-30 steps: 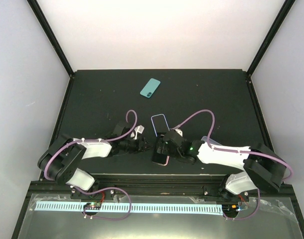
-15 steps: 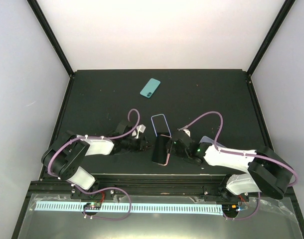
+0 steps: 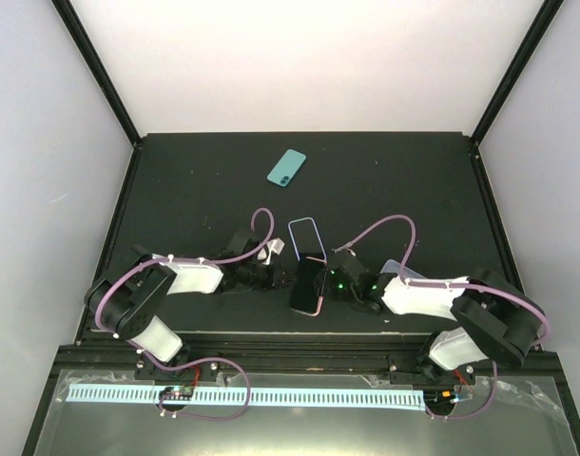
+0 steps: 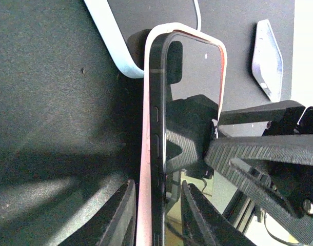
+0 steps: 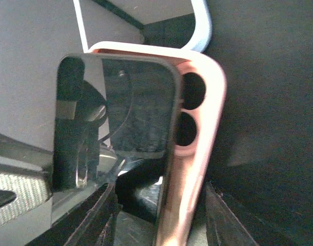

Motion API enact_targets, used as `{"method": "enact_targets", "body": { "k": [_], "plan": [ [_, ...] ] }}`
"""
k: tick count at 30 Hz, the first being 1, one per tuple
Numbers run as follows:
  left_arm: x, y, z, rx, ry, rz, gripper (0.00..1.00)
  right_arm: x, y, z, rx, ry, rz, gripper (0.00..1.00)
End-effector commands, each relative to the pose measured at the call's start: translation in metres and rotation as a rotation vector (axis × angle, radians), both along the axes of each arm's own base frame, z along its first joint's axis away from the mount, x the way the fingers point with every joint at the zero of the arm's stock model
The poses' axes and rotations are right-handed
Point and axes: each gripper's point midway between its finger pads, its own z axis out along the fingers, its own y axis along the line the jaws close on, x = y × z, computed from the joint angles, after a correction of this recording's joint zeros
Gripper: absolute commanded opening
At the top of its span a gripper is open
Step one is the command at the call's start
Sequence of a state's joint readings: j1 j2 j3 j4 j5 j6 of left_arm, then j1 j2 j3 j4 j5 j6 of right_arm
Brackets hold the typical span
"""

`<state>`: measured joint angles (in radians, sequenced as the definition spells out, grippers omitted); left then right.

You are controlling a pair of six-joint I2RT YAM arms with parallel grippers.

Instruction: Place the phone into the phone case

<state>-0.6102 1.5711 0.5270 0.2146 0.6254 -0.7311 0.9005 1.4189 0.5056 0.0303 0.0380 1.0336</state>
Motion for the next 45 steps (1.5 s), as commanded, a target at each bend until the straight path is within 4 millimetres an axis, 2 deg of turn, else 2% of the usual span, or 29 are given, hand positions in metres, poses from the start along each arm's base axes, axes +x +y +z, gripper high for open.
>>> {"method": "enact_targets", "body": {
  "k": [1, 10, 13, 18, 24, 27, 33, 45],
  "plan": [
    [0.004, -0.005, 0.006, 0.017, -0.028, -0.006, 0.23, -0.003, 0.022, 0.004, 0.071, -0.018, 0.118, 0.46],
    [-0.014, 0.004, -0.002, 0.076, 0.001, 0.011, 0.15, -0.027, 0.06, 0.017, 0.254, 0.002, 0.328, 0.41],
    [-0.02, 0.005, 0.003, 0.082, -0.011, 0.015, 0.15, -0.033, 0.062, 0.017, 0.263, 0.006, 0.356, 0.41],
    [-0.018, 0.01, 0.007, 0.12, -0.043, 0.035, 0.15, -0.034, 0.054, 0.017, 0.233, 0.004, 0.344, 0.41],
    [-0.016, 0.009, 0.002, 0.143, -0.025, 0.043, 0.15, -0.026, 0.034, 0.007, 0.101, 0.025, 0.262, 0.53],
    [-0.016, 0.01, 0.0, 0.148, -0.012, 0.054, 0.15, -0.03, 0.028, 0.0, 0.079, 0.06, 0.244, 0.54],
    [-0.016, 0.015, -0.001, 0.17, -0.002, 0.073, 0.2, -0.042, 0.03, 0.0, 0.133, 0.113, 0.248, 0.47],
    [-0.023, 0.023, 0.002, 0.191, -0.004, 0.071, 0.31, -0.047, 0.02, -0.011, 0.11, 0.154, 0.213, 0.39]
  ]
}}
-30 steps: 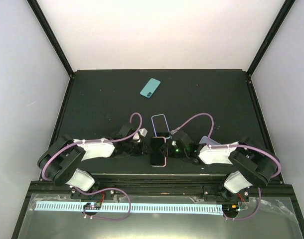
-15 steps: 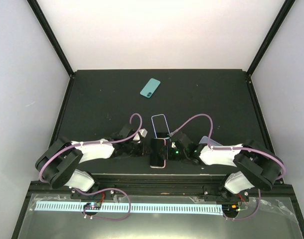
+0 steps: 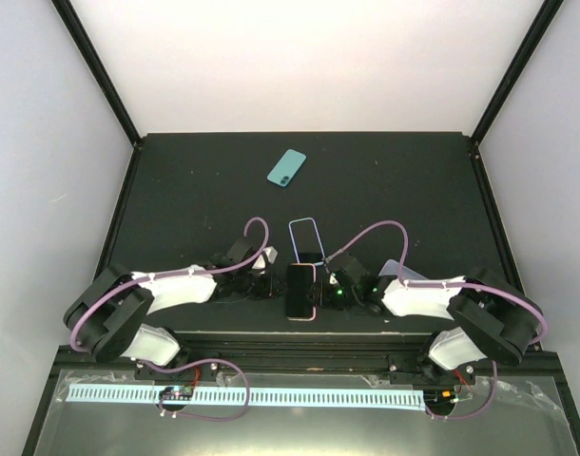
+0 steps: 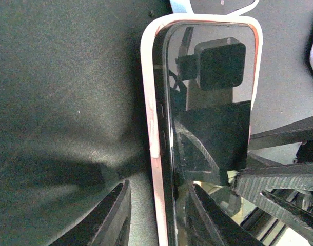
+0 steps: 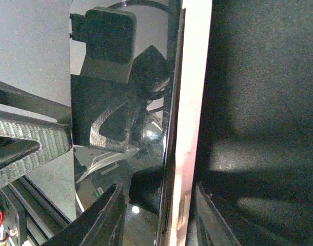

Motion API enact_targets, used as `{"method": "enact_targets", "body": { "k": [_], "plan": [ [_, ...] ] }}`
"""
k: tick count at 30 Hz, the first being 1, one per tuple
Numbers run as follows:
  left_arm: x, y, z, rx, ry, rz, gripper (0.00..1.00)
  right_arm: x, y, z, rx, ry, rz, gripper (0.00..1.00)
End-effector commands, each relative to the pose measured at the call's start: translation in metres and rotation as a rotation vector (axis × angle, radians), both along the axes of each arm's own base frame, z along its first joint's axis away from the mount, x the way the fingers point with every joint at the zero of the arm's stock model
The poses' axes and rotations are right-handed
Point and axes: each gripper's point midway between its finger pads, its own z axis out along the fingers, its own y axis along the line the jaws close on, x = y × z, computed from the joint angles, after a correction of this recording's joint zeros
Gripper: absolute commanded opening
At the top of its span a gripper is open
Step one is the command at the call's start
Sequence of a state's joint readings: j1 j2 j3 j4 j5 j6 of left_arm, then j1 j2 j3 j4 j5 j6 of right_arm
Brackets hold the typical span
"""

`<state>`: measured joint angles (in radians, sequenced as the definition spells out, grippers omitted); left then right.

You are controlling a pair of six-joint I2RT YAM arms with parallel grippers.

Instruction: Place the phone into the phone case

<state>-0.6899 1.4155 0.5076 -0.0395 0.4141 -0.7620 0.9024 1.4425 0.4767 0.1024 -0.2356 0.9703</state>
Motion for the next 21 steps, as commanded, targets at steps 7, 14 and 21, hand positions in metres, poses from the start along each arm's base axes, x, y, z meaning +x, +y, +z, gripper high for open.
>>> {"method": "enact_targets", "body": {
  "k": [7, 14, 21],
  "plan": [
    [-0.011, 0.003, 0.008, -0.015, 0.006, -0.002, 0.4, -0.016, -0.002, -0.006, 0.028, 0.062, 0.013, 0.39],
    [-0.019, 0.008, 0.006, -0.019, 0.012, 0.003, 0.4, -0.027, -0.006, -0.009, 0.02, 0.086, 0.03, 0.43],
    [-0.021, 0.004, 0.004, -0.023, 0.017, 0.0, 0.32, -0.029, 0.001, -0.01, 0.018, 0.082, 0.045, 0.37]
  ]
}}
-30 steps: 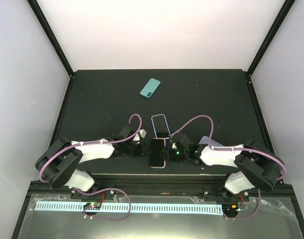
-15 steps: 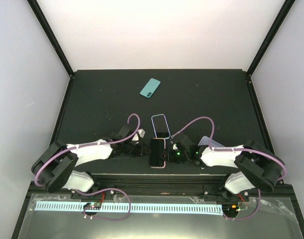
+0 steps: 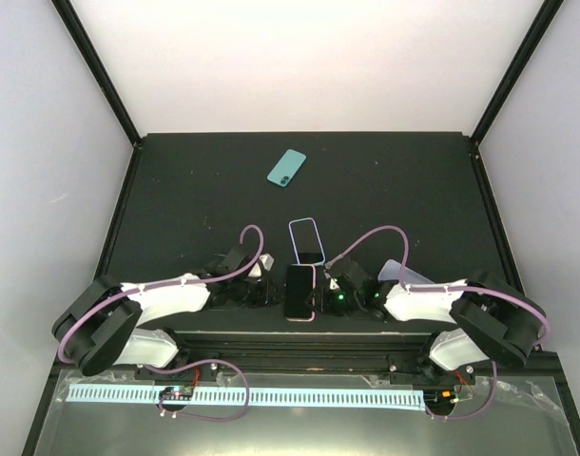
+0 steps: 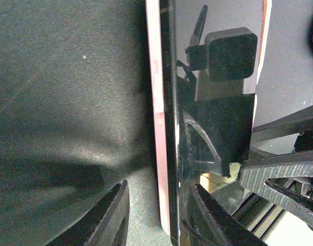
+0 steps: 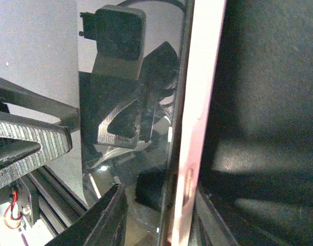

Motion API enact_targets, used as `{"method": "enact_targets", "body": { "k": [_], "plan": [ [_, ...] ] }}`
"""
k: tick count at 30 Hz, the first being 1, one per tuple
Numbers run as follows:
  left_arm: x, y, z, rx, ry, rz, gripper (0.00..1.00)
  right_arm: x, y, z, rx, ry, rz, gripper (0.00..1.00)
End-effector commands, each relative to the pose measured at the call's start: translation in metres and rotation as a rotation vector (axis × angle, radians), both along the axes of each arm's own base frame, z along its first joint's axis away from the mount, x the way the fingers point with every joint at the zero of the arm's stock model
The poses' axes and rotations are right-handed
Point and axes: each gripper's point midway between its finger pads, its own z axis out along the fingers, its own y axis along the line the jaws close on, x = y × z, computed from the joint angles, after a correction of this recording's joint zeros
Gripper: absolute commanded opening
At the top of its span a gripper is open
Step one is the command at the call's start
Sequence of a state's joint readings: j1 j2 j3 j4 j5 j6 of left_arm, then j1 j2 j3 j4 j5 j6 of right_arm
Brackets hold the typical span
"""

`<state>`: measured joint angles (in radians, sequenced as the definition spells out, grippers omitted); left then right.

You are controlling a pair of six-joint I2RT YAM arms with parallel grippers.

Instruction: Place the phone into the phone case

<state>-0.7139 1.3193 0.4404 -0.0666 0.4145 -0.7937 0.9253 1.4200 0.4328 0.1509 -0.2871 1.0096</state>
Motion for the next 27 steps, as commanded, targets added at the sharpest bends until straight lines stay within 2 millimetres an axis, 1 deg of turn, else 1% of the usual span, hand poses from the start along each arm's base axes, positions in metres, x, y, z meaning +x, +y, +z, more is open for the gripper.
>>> {"method": "enact_targets", "body": {
  "k": [1, 6, 12, 15, 17, 21, 22, 24, 27],
  "plan": [
    [0.0, -0.007, 0.004, -0.022, -0.001, -0.003, 0.3, -0.012, -0.003, -0.011, -0.036, 0.04, 0.017, 0.34],
    [-0.002, -0.017, 0.01, -0.065, 0.008, -0.014, 0.17, -0.009, -0.003, -0.011, -0.046, 0.03, 0.002, 0.26],
    [-0.008, -0.035, 0.017, -0.11, 0.021, -0.039, 0.16, -0.007, -0.001, -0.011, -0.033, 0.029, -0.024, 0.21],
    [-0.01, -0.04, 0.021, -0.114, 0.022, -0.045, 0.16, -0.006, -0.004, -0.01, -0.037, 0.023, -0.04, 0.2],
    [-0.009, -0.038, 0.022, -0.105, 0.013, -0.04, 0.18, -0.005, -0.006, -0.008, -0.038, 0.016, -0.047, 0.22],
    [-0.005, -0.027, 0.026, -0.045, -0.026, -0.016, 0.26, -0.006, -0.012, -0.003, -0.05, 0.004, -0.051, 0.32],
    [-0.004, -0.025, 0.031, -0.045, -0.042, -0.01, 0.28, -0.007, -0.012, -0.002, -0.048, 0.002, -0.047, 0.33],
    [-0.004, -0.019, 0.032, -0.029, -0.052, -0.002, 0.34, -0.009, -0.012, -0.001, -0.042, 0.009, -0.038, 0.33],
    [-0.008, -0.013, 0.029, 0.002, -0.048, -0.004, 0.37, -0.014, -0.01, -0.003, -0.025, 0.026, -0.023, 0.31]
  ]
}}
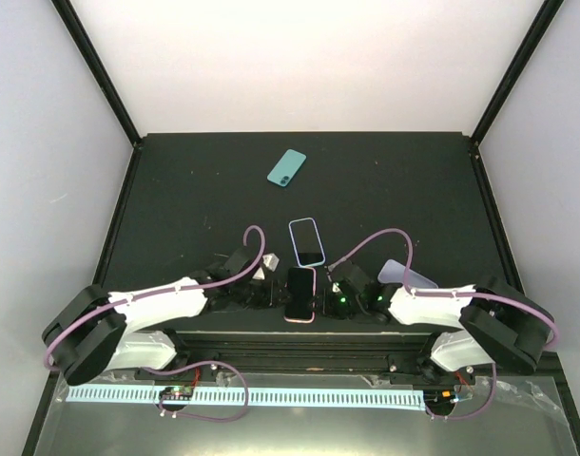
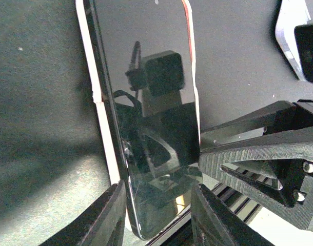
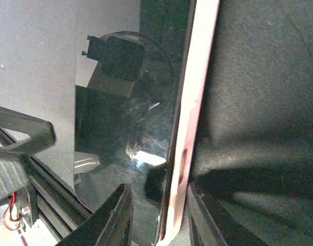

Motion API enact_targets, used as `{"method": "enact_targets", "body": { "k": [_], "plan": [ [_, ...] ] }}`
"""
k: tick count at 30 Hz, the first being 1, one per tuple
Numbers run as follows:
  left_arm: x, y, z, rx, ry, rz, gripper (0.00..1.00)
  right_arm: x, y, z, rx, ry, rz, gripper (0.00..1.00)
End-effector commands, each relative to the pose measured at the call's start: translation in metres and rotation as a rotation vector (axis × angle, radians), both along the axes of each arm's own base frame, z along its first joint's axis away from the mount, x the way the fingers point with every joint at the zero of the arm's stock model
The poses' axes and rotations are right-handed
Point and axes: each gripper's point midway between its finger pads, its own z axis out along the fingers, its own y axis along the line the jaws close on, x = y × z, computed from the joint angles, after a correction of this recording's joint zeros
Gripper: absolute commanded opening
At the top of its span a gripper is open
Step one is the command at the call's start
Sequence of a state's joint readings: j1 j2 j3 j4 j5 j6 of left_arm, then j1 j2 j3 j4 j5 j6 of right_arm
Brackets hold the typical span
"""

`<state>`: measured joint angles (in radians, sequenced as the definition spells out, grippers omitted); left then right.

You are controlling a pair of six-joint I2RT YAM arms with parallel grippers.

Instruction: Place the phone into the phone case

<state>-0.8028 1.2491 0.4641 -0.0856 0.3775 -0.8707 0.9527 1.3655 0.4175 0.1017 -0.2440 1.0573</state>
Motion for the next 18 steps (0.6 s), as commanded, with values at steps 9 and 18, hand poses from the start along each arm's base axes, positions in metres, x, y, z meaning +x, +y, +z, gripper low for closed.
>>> {"method": "enact_targets", "body": {
  "k": [9, 18],
  "plan": [
    [-0.007, 0.011, -0.017, 0.088, 0.021, -0.015, 0.4, -0.012, -0.003, -0.011, -0.018, 0.039, 0.017, 0.3],
    [-0.008, 0.001, -0.018, 0.032, 0.044, -0.027, 0.29, -0.011, -0.003, -0.011, -0.013, 0.032, 0.011, 0.28]
  ]
}}
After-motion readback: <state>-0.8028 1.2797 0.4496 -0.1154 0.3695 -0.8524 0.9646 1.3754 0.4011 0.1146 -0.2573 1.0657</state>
